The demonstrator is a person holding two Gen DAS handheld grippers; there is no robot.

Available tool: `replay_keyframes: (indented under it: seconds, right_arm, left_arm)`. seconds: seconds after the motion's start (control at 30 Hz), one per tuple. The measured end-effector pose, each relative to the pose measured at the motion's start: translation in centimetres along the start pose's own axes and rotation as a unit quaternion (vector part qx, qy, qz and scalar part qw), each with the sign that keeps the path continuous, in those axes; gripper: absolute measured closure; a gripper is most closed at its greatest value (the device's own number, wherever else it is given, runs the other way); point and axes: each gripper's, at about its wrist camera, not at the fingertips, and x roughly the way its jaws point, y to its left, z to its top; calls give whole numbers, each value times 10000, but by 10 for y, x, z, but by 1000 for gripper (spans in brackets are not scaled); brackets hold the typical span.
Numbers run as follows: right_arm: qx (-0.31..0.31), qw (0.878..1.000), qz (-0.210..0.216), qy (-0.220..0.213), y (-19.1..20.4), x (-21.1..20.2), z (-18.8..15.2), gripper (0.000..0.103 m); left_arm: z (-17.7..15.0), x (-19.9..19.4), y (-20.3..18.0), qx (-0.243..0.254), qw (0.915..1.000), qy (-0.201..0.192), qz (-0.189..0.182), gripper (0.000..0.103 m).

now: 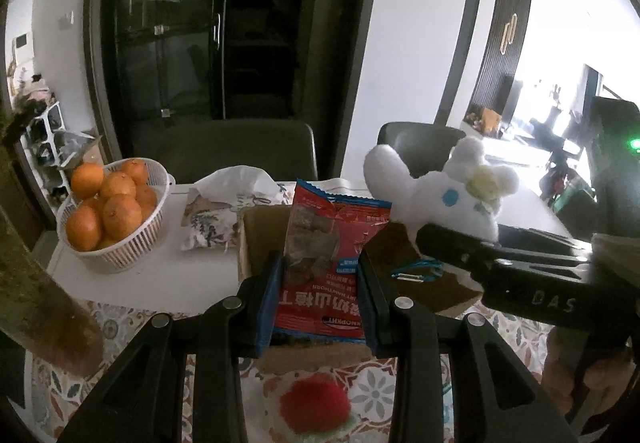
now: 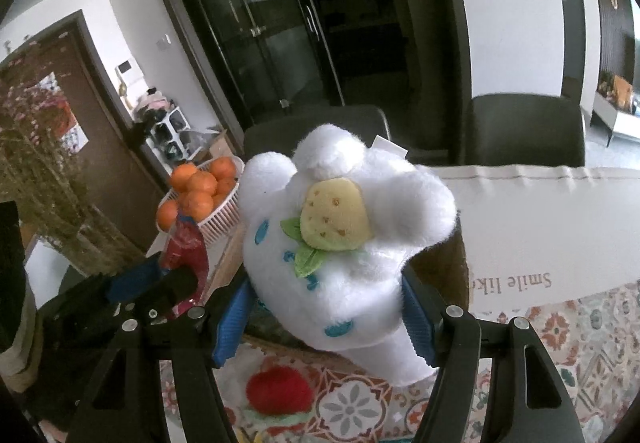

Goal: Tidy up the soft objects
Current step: 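Lower both tools into the box and release the snack bag and plush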

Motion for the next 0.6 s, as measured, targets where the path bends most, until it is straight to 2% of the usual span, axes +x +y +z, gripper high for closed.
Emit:
replay_keyframes:
  seconds: [0.43, 0.5, 0.57, 0.6]
  right_arm:
    - [355, 9981, 87, 495, -27, 50, 0, 32]
    - [396, 9977, 60, 545, -30, 54, 1, 28]
    - [430, 9975, -1, 570, -32, 56, 3, 23]
    - [409, 9977, -48, 539, -32, 55, 3, 23]
  left_arm:
    - [-1, 65, 5, -120, 9974, 704, -70, 67]
    - [-2, 70, 4, -99, 9968, 789, -50, 62]
    - [-3, 71, 3, -71, 9967, 814, -11, 48]
    - [-4, 69, 3, -50, 9969, 780, 29, 48]
